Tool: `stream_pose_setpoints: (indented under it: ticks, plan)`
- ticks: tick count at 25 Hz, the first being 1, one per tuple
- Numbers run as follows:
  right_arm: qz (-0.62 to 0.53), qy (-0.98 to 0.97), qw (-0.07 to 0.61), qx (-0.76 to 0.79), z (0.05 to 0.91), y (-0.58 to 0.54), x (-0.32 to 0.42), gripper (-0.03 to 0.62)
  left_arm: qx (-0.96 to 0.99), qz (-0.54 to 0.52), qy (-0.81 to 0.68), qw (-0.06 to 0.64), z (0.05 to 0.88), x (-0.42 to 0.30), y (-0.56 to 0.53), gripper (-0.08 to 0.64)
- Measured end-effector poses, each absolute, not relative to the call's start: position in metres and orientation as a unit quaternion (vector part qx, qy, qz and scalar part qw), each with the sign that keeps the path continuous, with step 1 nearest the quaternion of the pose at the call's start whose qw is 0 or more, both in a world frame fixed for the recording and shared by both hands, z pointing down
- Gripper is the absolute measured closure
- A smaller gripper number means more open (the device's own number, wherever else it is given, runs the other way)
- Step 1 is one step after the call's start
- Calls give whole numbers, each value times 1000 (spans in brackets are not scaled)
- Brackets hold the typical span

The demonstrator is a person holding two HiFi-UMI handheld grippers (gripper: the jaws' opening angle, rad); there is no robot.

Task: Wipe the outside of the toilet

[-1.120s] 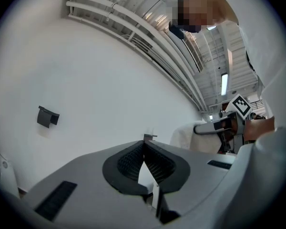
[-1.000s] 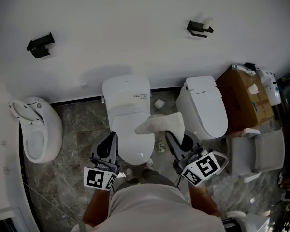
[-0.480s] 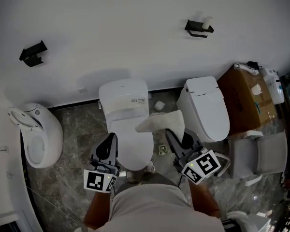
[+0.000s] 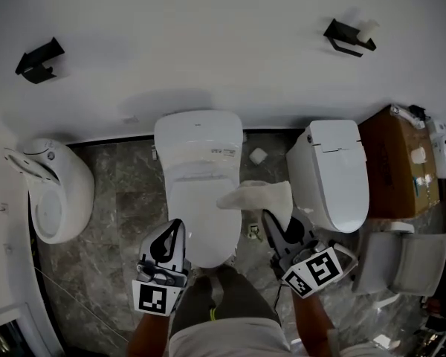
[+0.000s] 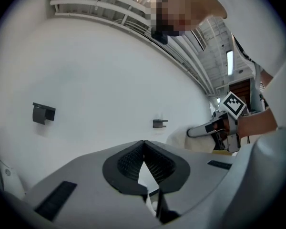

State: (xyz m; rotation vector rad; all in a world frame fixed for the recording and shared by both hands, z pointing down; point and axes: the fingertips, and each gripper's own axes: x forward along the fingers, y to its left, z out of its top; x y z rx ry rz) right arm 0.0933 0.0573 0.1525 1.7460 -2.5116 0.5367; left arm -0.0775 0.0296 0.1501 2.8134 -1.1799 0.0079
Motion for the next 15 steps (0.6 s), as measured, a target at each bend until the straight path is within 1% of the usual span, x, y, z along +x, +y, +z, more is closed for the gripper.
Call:
stream_pose_setpoints:
  ticks: [7,15]
  plan:
    - [182,-815,19,550,236,4,114,522,913,19,-405,54,229,-55,-11,542]
    - [182,-822,23,539,313,-50,136,522,913,33,-400,68,295,-25,-44,542]
